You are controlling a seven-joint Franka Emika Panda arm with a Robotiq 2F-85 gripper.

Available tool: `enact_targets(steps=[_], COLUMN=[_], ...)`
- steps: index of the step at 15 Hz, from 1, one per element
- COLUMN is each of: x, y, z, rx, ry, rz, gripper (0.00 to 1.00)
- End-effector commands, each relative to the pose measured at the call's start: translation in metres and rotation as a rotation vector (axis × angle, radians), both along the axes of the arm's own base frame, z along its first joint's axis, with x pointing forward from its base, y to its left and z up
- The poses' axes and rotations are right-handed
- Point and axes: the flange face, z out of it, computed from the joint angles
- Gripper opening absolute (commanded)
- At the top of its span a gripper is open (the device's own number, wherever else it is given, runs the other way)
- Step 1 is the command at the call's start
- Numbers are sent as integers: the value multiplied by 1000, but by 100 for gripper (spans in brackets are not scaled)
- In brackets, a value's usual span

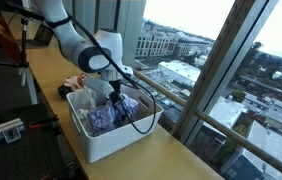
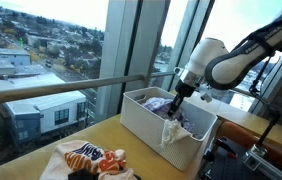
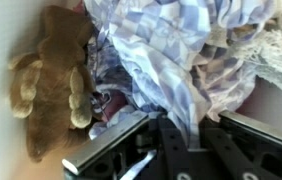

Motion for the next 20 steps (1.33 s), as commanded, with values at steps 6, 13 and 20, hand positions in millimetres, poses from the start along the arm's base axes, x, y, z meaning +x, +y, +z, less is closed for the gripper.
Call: enact_targets(steps=[6, 13, 20], x=[-17, -34, -57], y=[55, 174, 323], z=[207, 359, 387], rx=[-37, -46, -43], ry=[-177, -341, -354], rz=[57, 189, 326], gripper=[3, 3, 3])
